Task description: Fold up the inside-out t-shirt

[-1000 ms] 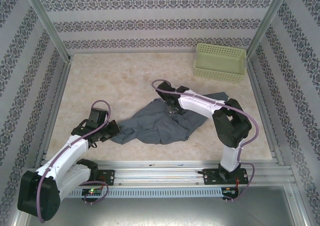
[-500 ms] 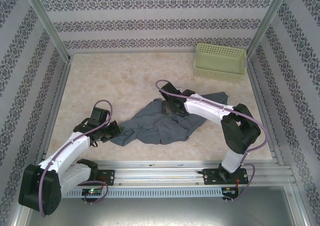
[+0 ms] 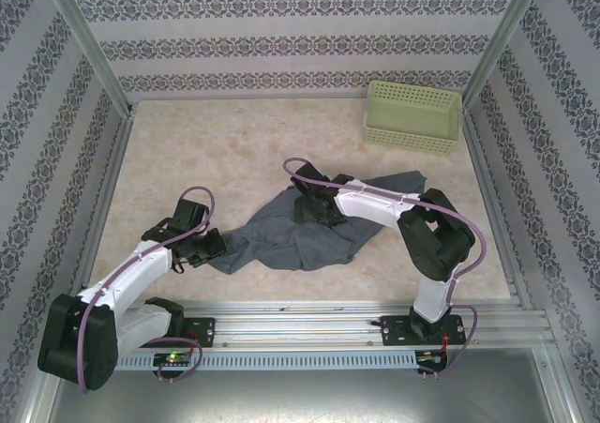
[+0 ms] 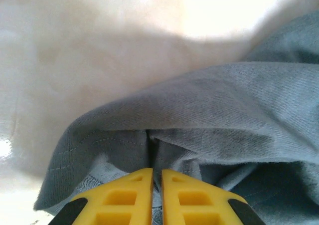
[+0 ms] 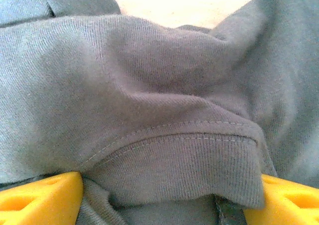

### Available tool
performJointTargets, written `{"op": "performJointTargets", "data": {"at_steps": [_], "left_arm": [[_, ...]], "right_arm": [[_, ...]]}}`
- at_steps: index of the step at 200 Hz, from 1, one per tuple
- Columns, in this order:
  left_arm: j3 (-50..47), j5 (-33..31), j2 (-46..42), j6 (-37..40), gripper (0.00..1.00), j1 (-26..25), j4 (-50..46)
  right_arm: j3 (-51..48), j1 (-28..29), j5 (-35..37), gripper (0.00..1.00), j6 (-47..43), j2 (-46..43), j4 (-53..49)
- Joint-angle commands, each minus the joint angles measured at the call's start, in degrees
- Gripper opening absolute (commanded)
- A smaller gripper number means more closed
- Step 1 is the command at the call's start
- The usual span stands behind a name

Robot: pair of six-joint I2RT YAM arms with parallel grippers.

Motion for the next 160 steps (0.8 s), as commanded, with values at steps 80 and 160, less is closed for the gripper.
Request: {"op": "performJointTargets", "data": {"at_steps": [80,160], "left_arm": [[2.60,0.82,3.60,1.26,0.28,-0.69,0.64],[3.10,0.45,5.87,0.97,0.21,-2.18,1.61]], "right_arm": [[1.05,1.02,0.77,0.81,0.74,0.72,-0.55],[0.91,1.03,0.71,0.82,0.84,0.73,-0.52]]}}
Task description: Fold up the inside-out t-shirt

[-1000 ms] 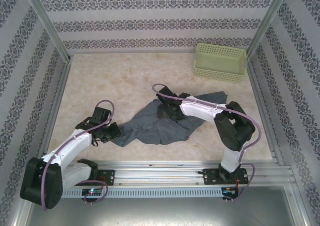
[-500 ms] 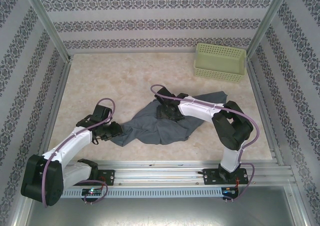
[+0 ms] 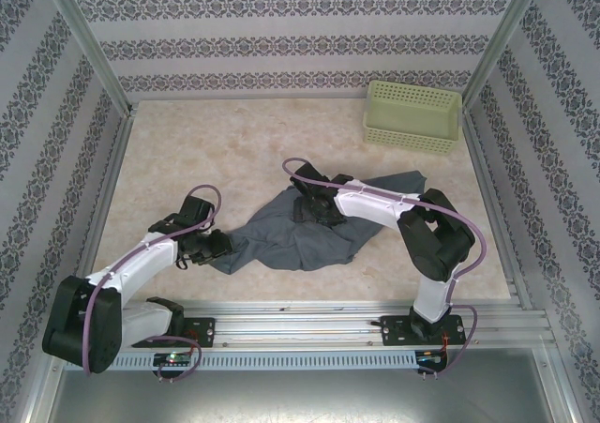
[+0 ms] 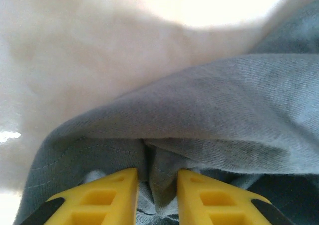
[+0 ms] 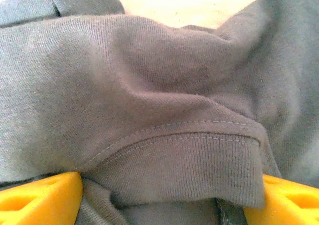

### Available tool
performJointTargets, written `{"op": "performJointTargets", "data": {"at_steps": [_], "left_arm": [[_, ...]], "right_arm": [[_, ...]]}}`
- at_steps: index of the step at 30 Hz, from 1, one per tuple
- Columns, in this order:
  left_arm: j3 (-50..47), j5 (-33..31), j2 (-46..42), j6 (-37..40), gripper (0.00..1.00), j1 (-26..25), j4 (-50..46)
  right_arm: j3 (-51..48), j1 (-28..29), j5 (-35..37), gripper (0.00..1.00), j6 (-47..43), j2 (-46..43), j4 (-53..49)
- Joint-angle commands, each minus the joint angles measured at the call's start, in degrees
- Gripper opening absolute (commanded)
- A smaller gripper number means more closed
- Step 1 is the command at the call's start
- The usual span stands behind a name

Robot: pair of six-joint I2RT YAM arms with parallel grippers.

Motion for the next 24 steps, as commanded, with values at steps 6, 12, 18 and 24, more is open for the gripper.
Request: {"op": "performJointTargets", "data": {"at_steps": [6,12,18,24], "left_arm": [[1.49,-0.10,0.21,-0.04,0.14,-0.74,1.27],[2.32,-0.72,-1.29,0.22,0.10,-0.79,-1.11],[4.43,-4.23,-7.84,1.19,0.03,-0.84,-7.04],[6.13,-3.01,-9.39,1.06,0.00,-0.84,-8.57]], "right_arm": [[0.69,0.76,0.68,0.82,0.84,0.77,-0.41],[0.71,0.71,1.08,0.82,0.80,0.82,-0.72],[1.50,-0.07,1.46,0.81,1.17,1.95,-2.22],[2.02,-0.35,2.29,0.81,1.03,2.65,-2.89]]}}
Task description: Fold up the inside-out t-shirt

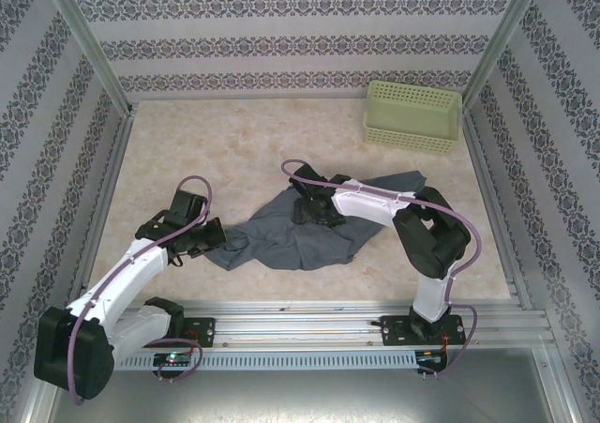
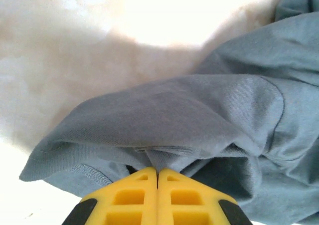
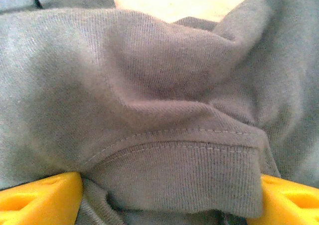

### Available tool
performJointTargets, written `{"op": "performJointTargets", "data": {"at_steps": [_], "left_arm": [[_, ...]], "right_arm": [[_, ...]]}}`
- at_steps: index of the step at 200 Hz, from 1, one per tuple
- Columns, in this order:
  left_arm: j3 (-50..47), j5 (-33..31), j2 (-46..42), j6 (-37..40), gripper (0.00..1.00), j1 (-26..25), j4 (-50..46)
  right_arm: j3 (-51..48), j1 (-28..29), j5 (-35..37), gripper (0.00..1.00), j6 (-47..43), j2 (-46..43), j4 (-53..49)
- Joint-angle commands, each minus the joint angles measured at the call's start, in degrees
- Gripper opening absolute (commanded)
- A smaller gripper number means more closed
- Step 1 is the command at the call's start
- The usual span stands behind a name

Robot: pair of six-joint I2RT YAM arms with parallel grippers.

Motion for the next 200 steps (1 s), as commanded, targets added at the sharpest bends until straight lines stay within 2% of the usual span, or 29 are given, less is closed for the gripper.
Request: {"op": "performJointTargets", "data": {"at_steps": [1,25,41,76,94,107,151,178,200], "left_arm": [[2.00,-0.84,-0.80,0.74,0.00,-0.61,-3.96],[4.54,-1.99,-3.34,1.11,0.00,-0.60,-6.43],[7.60,-4.96,-7.80,1.28,0.00,-0.19,-9.76],[14.33,-17.15,-24.60,0.54,0.00,0.46,-13.39],[16.23,-22.76,-29.66,1.07,0.00,0.48,-13.24],[16.69,-24.98,-29.54,1.85,0.00,0.54,-13.69],[14.02,-26.52,-24.18,0.55,0.00,0.54,-15.95],[11.38,-28.66,-22.42,-0.96,0.00,0.93,-16.77],[9.72,-27.96,-20.84,-1.51,0.00,2.00,-16.61]], "right_arm": [[1.43,-0.23,2.01,0.81,1.00,0.90,-2.22],[1.27,-0.56,2.31,0.81,0.92,0.65,-2.59],[0.69,-1.14,2.60,0.81,0.75,-0.09,-2.47],[-1.80,-2.70,1.12,0.81,-1.02,-3.77,0.33],[-3.06,-3.18,0.36,0.82,-2.23,-6.81,1.75],[-3.93,-3.37,-0.41,0.82,-3.18,-9.16,3.03],[-7.66,-5.20,-0.32,0.84,-5.67,-18.34,2.87],[-11.29,-9.27,0.88,0.85,-5.22,-21.48,-0.54],[-13.79,-13.23,0.24,0.85,-4.66,-21.85,-1.73]]}}
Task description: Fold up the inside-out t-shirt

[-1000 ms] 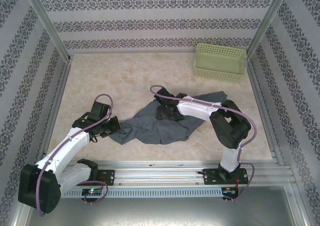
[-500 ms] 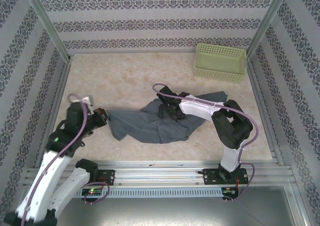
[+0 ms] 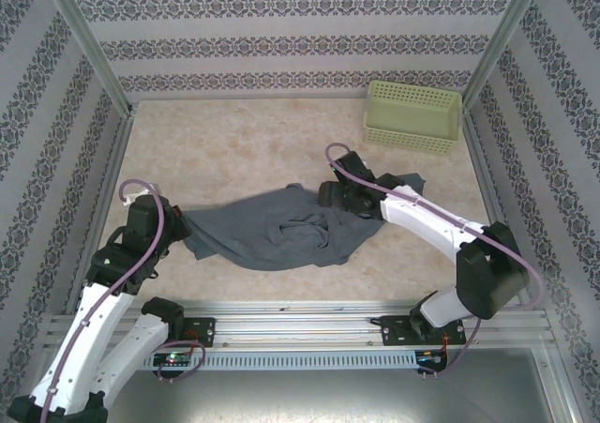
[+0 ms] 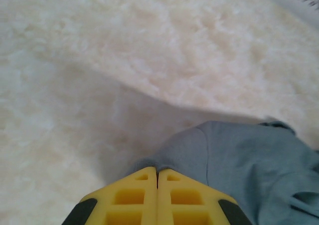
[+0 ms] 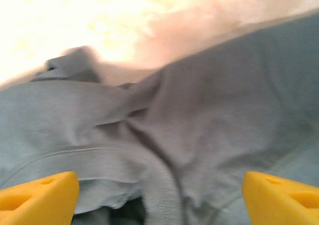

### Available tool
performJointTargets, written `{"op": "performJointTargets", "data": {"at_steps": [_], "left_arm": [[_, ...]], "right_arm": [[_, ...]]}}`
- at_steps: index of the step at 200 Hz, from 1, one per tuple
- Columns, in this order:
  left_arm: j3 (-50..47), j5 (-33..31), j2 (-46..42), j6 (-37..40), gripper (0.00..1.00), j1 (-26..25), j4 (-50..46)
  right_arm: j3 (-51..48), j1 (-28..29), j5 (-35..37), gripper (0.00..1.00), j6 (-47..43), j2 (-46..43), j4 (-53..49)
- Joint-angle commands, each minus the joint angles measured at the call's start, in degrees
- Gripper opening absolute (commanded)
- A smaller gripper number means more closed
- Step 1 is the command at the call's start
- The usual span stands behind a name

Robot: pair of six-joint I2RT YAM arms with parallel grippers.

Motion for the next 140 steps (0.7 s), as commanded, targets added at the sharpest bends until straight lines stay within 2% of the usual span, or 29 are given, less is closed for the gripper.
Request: {"op": "performJointTargets", "data": {"at_steps": [1,42,58,88,104,140], "left_arm": [[-1.24,-2.00,0.62,-1.21,0.00,1.45,-2.29],[-1.94,-0.07,1.64,-0.93,0.00,3.64,-1.21],[-1.65,0.04,1.73,-0.44,0.00,4.24,-1.41],[-2.15,0.72,1.83,-0.04,0.00,5.31,-1.13],[-2.52,1.43,1.92,-0.18,0.00,5.76,-0.64],[-2.47,1.98,2.05,-0.14,0.00,6.57,-0.54]], "right_arm": [[-3.27,-3.76,0.79,0.85,-0.23,-0.10,-3.93],[-4.40,-10.30,2.78,0.83,0.23,2.38,-5.89],[-5.61,-15.95,0.64,0.83,-0.82,1.44,-4.26],[-3.30,-22.20,0.88,0.83,-4.50,2.90,-4.38],[-1.11,-24.02,-0.50,0.82,-5.56,5.45,-4.21],[2.31,-24.32,-1.54,0.74,-5.73,11.20,-4.85]]}}
